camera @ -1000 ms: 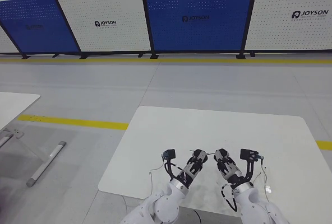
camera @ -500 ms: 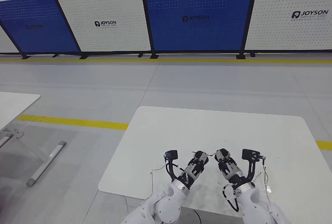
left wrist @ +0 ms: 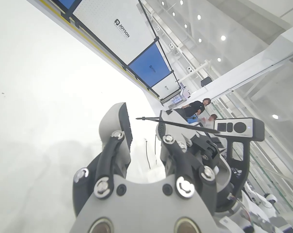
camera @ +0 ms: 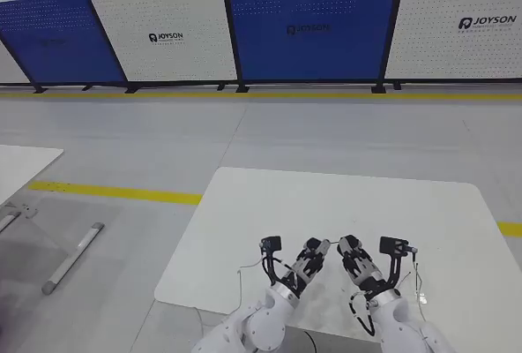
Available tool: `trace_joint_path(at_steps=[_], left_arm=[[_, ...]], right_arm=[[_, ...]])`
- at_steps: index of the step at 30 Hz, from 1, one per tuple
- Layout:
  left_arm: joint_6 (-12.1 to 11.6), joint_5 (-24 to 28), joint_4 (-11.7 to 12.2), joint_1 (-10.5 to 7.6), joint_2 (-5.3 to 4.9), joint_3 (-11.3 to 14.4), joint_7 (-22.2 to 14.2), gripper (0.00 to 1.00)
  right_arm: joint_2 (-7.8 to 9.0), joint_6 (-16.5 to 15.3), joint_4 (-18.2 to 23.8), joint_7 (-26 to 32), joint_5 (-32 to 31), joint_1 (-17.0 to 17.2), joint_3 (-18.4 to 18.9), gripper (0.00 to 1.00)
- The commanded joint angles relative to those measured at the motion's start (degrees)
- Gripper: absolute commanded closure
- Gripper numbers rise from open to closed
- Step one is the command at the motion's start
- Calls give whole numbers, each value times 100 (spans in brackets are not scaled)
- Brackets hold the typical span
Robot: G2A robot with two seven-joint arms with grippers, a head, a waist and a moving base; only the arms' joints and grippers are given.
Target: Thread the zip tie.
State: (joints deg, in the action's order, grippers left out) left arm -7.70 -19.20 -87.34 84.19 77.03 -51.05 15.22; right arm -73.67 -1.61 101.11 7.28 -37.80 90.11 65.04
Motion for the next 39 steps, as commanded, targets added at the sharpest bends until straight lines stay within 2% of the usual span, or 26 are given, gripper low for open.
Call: trace_joint_path(at_steps=[1,2,8,20,23,24,25,27,29,32,33,34,36,38,39], left_arm=[[-10,12,2,3,1,-17,1,96],[-10,11,3,4,2,-23,4,100],[-42,-32,-5,13,5,-33,-38,100],[-287,-161,-87,99,-11,-65,-101,100],[-236,-214,-95,116,-8,-84,-17,100],[-209,-208,-94,115,-4,-83,0,100],[-174,-194,-89,109,1,-84,15,100],[-88,-197,-79,96,11,-90,78,100],[-34,-168,-66,80,23,-80,92,100],[80,-133,-54,58,37,-89,115,100],[106,-121,-50,50,41,-91,118,100],[126,-113,-47,43,45,-92,119,100],[162,-106,-44,33,52,-95,125,100],[178,-101,-46,27,58,-95,120,100],[185,-104,-50,27,60,-95,120,100]], right_arm=[[-2,-11,-7,-8,-12,1,-6,100],[-3,-16,-9,-10,-16,1,-9,100],[-8,-32,-16,-21,-18,0,-14,100],[-19,-36,-42,44,11,-28,-30,100],[-24,-34,-60,119,117,-44,-24,100],[-24,-35,-61,144,143,-50,-18,89],[-23,-35,-58,165,158,-54,-10,54],[-22,-34,-44,188,167,-52,-2,27],[-22,-34,-28,200,173,-44,6,13],[-21,-35,-11,198,170,-35,13,20],[-21,-36,-6,193,163,-31,16,25],[-20,-37,-1,188,159,-26,19,36],[-19,-29,6,173,144,-12,31,50],[-18,-23,3,151,146,0,45,53],[-18,-23,1,146,147,3,51,58]])
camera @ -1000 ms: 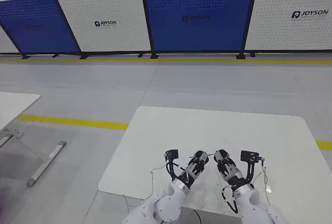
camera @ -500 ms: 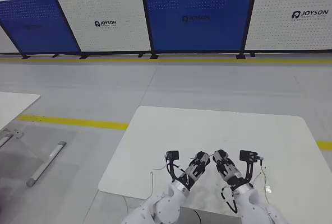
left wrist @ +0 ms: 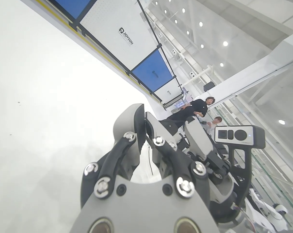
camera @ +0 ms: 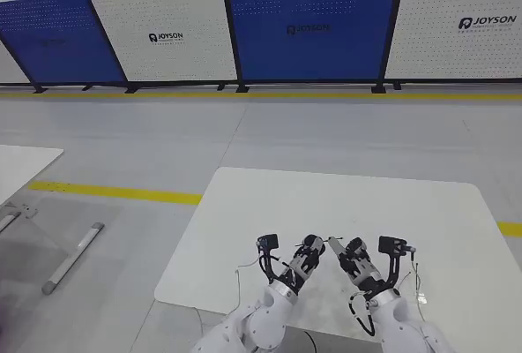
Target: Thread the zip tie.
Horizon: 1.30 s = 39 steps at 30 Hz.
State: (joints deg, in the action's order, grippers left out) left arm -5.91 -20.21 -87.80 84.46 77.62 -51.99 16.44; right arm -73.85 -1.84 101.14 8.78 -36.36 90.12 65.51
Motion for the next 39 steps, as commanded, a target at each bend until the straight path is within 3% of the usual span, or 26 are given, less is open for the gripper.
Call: trace_joint_path(at_steps=[1,3,5,22,30,39], left_arm=[[13,-5,-10,-1,4,0,-3,100],[23,-15,-21,0,7,-3,-12,100],[26,-27,-30,1,9,-6,-22,100],[-101,-41,-71,48,7,-79,-156,100],[-321,-161,-84,74,-5,-79,-236,100],[-237,-245,-43,55,9,-57,-221,100]], right_arm=[[0,1,-2,-10,4,5,11,64],[1,2,7,-23,-6,11,22,78],[2,6,23,-34,-15,16,31,100],[-8,17,55,-58,-146,1,-9,100],[-7,-12,57,0,-232,-13,-37,100],[0,21,135,-11,-277,16,25,100]])
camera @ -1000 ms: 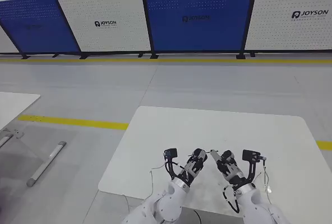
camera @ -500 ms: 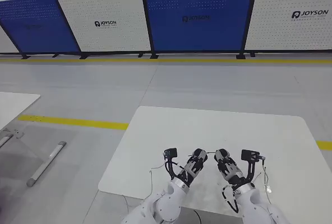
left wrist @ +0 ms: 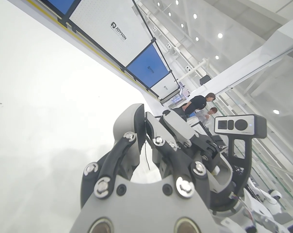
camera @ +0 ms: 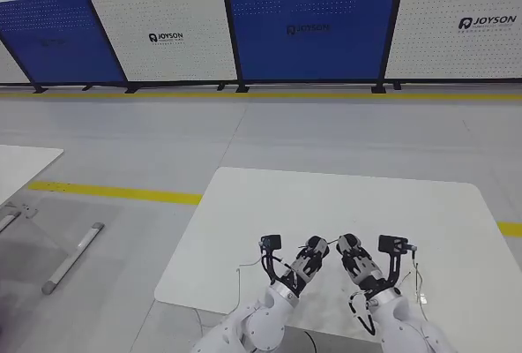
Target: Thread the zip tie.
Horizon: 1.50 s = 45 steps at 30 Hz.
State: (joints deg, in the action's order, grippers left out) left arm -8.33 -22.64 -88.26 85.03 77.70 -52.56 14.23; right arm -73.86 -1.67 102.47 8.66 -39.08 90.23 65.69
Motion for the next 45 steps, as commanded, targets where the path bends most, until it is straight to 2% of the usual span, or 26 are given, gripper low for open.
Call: trace_joint_path(at_steps=[1,2,3,4,5,6,7,10,14,18,20,26,40,41,45], left_arm=[[12,-10,4,-4,2,0,-2,100],[4,-20,0,-8,3,-2,6,84],[-25,-27,3,-7,4,-1,25,62],[-53,-41,9,-8,4,0,31,53],[-85,-51,10,-5,4,2,45,52],[-101,-52,8,1,5,5,53,42],[-113,-53,5,6,6,6,58,40],[-140,-66,4,12,7,2,74,51],[-150,-64,7,24,6,-29,111,55],[-156,-45,-6,47,7,-58,160,64],[-159,-49,-6,52,7,-71,169,76],[-127,-97,-9,70,4,-100,180,100],[-59,-98,-93,72,4,-118,5,100],[-54,-93,-101,73,3,-122,-5,79],[-52,-94,-137,86,1,-130,-35,79]], right_arm=[[2,10,7,4,-8,12,17,100],[3,12,10,7,-12,16,20,100],[4,14,11,10,-17,19,24,100],[4,16,12,13,-23,22,27,100],[5,21,13,13,-33,25,30,100],[5,27,12,10,-43,27,33,100],[5,30,10,6,-49,31,35,100],[6,36,0,-5,-69,37,42,100],[9,44,-3,-14,-97,42,70,100],[12,28,5,-14,-99,56,96,100],[12,22,5,-14,-100,60,99,100],[12,-3,2,10,-95,51,107,100],[11,20,71,57,-104,29,128,100],[11,23,71,65,-107,25,127,100],[9,29,65,85,-113,9,124,100]])
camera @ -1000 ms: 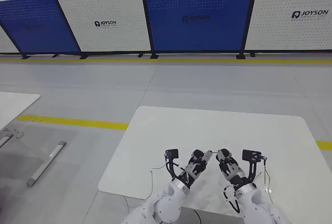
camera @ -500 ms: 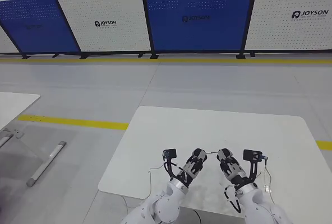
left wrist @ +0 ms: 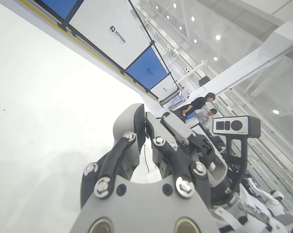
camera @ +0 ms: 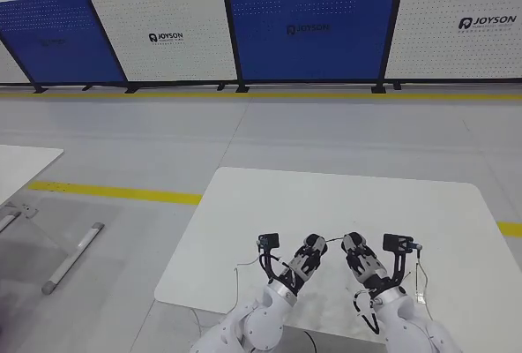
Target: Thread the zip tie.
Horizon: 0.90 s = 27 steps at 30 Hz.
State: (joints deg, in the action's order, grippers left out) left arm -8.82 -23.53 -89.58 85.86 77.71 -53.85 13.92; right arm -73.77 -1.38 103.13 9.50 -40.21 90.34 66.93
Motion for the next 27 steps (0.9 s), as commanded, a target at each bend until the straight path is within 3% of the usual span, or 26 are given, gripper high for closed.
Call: trace_joint_path(at_steps=[1,5,10,21,22,23,24,26,27], left_arm=[[-3,-11,-10,7,-2,-3,-9,80],[13,-29,-7,8,0,-2,-13,84],[22,-25,34,-1,7,5,14,100],[-16,7,52,-12,25,37,43,100],[-20,14,52,-12,26,37,53,100],[-25,21,53,-11,28,37,67,100],[-29,27,53,-10,30,36,84,100],[-44,26,61,-16,34,29,132,100],[-55,22,73,-17,35,27,154,100]], right_arm=[[-1,0,-1,3,1,-4,-1,100],[-2,0,-3,3,-4,-10,-2,100],[-4,-10,-19,-5,0,-5,-3,100],[1,-123,-53,36,-20,3,-11,100],[2,-128,-50,41,-20,6,-12,73],[1,-134,-44,39,-6,9,-11,32],[1,-148,-33,40,12,17,-10,11],[6,-169,-5,57,17,38,3,0],[8,-176,12,63,15,50,10,0]])
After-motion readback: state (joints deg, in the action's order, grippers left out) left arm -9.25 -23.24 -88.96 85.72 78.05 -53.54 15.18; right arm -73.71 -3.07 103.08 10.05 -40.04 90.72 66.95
